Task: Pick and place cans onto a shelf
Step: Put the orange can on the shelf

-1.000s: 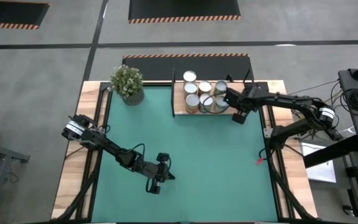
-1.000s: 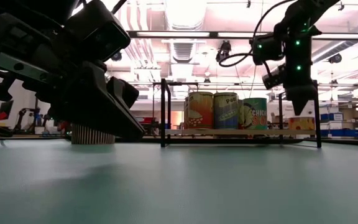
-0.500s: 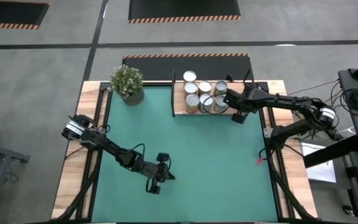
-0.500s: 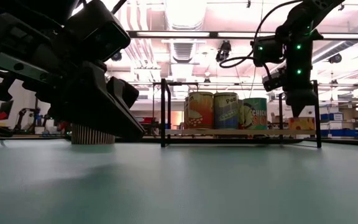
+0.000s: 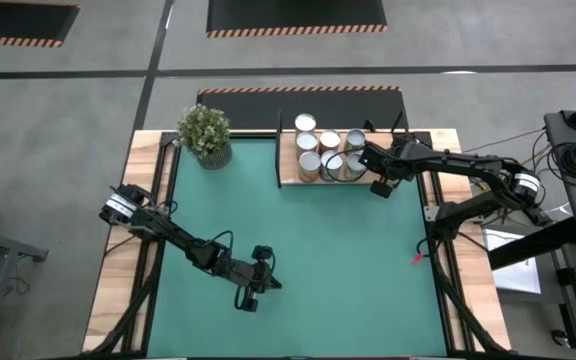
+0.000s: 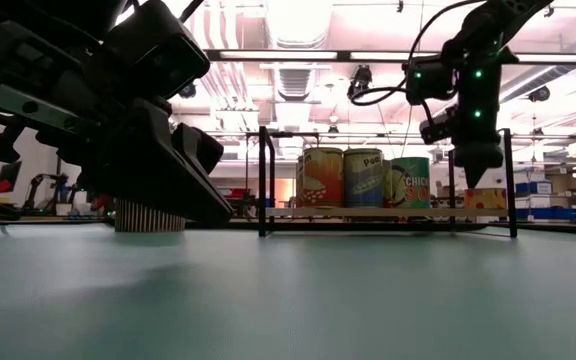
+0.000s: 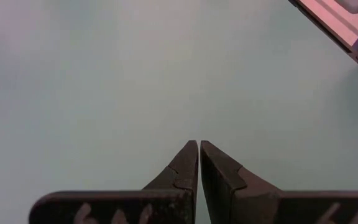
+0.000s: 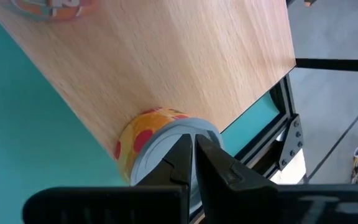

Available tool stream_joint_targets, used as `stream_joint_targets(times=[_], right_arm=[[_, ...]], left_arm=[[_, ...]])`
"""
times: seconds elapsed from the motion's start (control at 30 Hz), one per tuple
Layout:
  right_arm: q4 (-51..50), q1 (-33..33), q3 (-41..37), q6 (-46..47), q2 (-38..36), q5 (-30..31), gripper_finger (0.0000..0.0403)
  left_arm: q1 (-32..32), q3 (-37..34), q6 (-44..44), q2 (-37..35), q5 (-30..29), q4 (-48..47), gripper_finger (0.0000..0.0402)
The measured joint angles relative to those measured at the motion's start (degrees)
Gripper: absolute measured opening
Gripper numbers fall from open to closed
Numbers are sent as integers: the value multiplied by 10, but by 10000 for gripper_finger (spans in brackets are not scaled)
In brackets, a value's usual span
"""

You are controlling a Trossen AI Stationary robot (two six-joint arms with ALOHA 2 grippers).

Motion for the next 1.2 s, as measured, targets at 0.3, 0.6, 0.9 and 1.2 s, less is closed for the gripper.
stream_joint_targets(times=[0.3,0.6,0.9,1.2], right_arm=[[-101,0,95,83,0,-27,9],[-133,33,145,193,0,-177,9],[-124,132,131,200,0,-165,9],[-125,182,181,223,34,-130,9]], left_arm=[[0,0,0,0,0,0,0],[0,0,0,0,0,0,0],[-1,0,0,0,0,0,0],[-1,0,0,0,0,0,0]])
